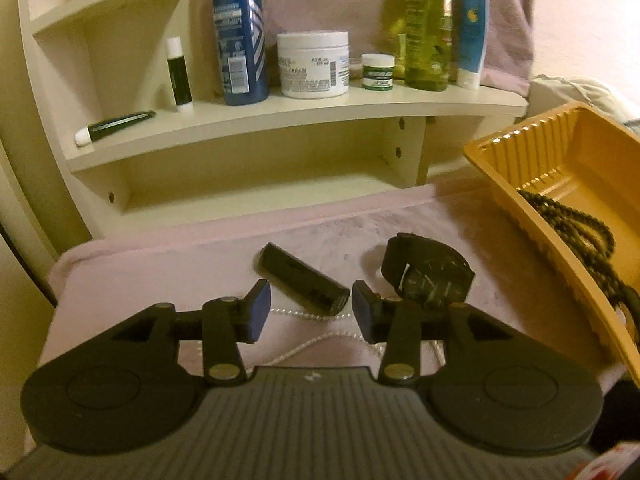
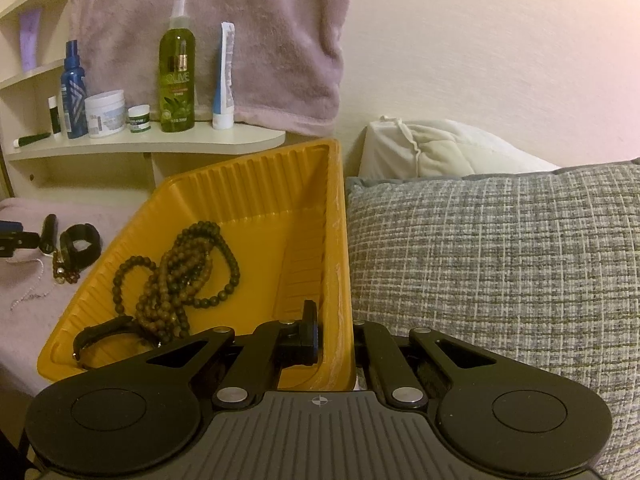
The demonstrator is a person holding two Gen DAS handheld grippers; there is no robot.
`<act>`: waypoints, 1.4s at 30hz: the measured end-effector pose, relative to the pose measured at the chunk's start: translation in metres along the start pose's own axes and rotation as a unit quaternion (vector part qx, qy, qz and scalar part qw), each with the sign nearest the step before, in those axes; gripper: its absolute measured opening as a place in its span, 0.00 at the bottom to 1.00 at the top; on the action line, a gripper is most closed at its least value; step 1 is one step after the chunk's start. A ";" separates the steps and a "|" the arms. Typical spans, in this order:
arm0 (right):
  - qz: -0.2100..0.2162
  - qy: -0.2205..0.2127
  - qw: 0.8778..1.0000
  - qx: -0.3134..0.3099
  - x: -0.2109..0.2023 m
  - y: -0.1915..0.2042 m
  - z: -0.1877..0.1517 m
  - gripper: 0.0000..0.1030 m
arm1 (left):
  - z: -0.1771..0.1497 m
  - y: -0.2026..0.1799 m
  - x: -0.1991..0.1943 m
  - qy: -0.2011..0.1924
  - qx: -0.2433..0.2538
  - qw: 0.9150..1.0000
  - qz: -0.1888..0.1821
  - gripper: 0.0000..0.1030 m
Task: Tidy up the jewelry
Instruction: 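Reach the left tool back to the pile and grasp the black tube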
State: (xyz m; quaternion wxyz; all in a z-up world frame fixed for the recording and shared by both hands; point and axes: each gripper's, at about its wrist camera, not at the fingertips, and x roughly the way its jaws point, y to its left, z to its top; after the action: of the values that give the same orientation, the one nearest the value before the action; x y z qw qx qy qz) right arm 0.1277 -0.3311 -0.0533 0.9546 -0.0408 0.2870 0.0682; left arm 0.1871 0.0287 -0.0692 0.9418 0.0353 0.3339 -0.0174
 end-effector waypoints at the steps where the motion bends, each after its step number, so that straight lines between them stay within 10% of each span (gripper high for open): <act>1: 0.000 0.001 1.000 0.000 0.000 0.000 0.000 0.03 | 0.001 0.000 0.004 0.002 -0.007 1.000 0.002 0.40; 12: -0.002 0.005 1.000 0.000 0.002 -0.001 0.001 0.04 | 0.001 0.000 0.026 0.024 -0.033 0.999 0.012 0.39; 17: -0.002 0.006 1.000 0.000 0.003 -0.001 0.000 0.04 | -0.001 0.011 0.021 0.027 -0.028 0.999 0.012 0.19; 42: -0.002 0.007 1.000 0.000 0.003 -0.005 -0.002 0.04 | -0.004 0.033 -0.014 0.006 -0.019 1.000 0.000 0.18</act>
State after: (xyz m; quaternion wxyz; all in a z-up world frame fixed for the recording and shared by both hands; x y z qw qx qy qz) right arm 0.1300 -0.3359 -0.0564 0.9528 -0.0419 0.2933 0.0665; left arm 0.1752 0.0623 -0.0617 0.9402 0.0176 0.3401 -0.0110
